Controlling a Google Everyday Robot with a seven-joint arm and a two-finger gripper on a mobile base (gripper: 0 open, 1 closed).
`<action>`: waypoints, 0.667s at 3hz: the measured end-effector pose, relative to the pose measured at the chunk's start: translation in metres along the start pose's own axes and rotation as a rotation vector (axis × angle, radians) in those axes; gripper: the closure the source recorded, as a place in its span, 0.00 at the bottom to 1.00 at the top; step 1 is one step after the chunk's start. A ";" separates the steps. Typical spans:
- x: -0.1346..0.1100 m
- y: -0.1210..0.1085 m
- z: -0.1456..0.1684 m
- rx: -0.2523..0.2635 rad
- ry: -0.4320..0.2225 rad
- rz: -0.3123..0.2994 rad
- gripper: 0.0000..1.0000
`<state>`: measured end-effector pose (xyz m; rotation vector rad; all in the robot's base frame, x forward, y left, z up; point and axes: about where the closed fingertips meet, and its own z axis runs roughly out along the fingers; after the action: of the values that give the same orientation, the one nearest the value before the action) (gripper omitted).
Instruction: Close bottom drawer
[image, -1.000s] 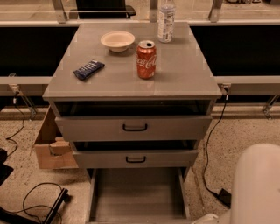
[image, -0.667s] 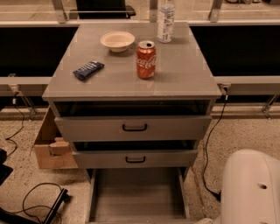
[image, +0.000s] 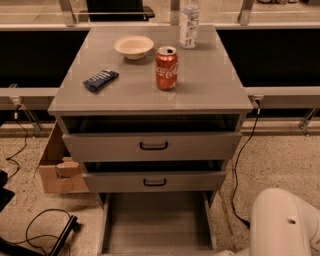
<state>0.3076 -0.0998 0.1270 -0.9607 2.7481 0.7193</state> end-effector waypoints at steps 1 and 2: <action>-0.028 -0.030 0.013 0.020 -0.016 -0.016 1.00; -0.033 -0.037 0.014 0.024 -0.019 -0.020 1.00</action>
Offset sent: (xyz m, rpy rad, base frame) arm 0.1710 -0.0318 -0.0038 -0.0163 -0.1654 0.0235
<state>0.3556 -0.1000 0.1100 -0.9699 2.7202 0.6871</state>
